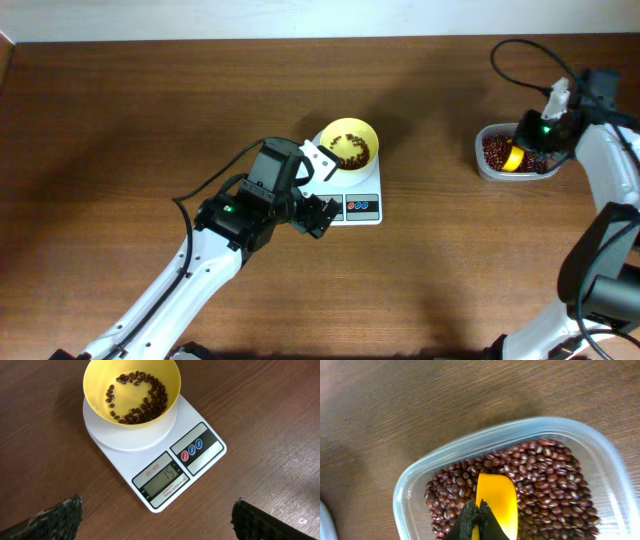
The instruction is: Scoop item into bowl and weigh 50g on scale
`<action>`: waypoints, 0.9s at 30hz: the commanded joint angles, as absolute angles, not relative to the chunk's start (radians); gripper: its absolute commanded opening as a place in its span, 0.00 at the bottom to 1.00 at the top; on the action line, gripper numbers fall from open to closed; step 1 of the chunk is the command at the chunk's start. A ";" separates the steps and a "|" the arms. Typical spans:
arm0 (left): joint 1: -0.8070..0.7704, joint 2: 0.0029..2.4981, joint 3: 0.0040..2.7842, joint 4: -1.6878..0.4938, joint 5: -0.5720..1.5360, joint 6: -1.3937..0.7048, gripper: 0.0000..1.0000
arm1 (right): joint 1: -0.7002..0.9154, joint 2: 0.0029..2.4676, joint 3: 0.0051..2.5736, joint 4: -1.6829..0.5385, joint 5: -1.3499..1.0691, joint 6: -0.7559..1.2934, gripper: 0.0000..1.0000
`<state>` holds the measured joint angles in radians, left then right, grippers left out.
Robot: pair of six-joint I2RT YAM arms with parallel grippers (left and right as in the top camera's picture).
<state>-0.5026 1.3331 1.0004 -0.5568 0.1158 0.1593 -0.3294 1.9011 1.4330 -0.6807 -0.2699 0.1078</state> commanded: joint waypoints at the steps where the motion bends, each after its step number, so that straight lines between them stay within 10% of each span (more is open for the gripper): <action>1: -0.499 1.312 1.001 -0.554 0.126 0.147 0.99 | -0.387 1.914 1.423 -0.693 -0.449 0.055 0.04; 27: -0.499 1.312 1.001 -0.554 0.126 0.147 0.99 | -0.578 1.922 1.390 -0.699 -0.836 0.030 0.04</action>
